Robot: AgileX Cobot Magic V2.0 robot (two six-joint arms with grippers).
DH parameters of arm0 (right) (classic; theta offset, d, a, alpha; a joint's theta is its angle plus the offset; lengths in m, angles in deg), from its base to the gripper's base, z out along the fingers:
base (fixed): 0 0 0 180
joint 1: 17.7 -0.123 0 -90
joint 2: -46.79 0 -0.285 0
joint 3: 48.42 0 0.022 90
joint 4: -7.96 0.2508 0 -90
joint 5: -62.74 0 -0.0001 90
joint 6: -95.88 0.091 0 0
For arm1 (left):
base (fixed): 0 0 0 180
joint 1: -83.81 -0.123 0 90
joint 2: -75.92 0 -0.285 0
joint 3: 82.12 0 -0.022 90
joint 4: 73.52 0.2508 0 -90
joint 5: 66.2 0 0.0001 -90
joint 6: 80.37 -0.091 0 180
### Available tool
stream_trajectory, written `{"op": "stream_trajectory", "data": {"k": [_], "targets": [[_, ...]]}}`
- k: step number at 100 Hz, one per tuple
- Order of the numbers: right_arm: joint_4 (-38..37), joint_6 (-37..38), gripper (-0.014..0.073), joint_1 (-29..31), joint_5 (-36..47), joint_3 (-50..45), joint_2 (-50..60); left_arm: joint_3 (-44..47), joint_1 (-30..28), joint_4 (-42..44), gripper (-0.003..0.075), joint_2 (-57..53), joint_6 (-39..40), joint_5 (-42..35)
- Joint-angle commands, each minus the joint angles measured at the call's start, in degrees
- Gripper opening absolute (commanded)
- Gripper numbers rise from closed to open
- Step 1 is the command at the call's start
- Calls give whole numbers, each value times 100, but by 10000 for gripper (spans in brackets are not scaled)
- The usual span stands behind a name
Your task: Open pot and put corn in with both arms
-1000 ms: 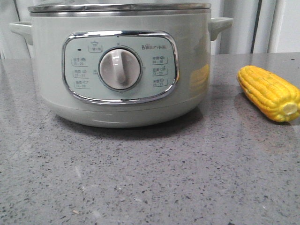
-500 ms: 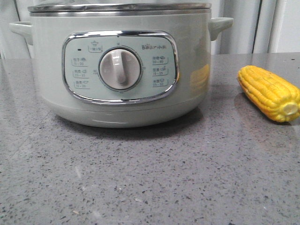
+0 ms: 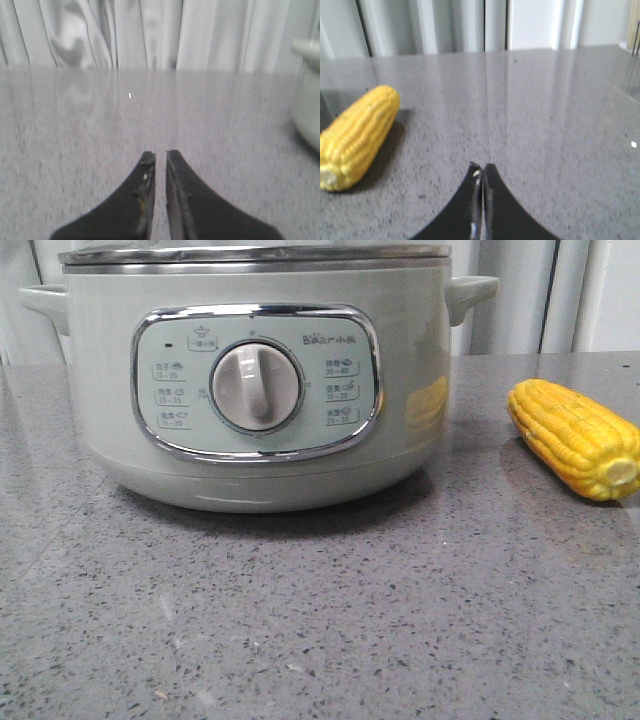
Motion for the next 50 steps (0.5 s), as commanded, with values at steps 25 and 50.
{"op": "stream_trajectory", "data": {"k": [25,50], "targets": [[-103,-35,-71,21,1344,144,125,-211,38,-22,-21,-120,4,-890],[-103,-35,-71,-375,-171,1055,-289,-1332,38,-2,-21,653,4,-583]]}}
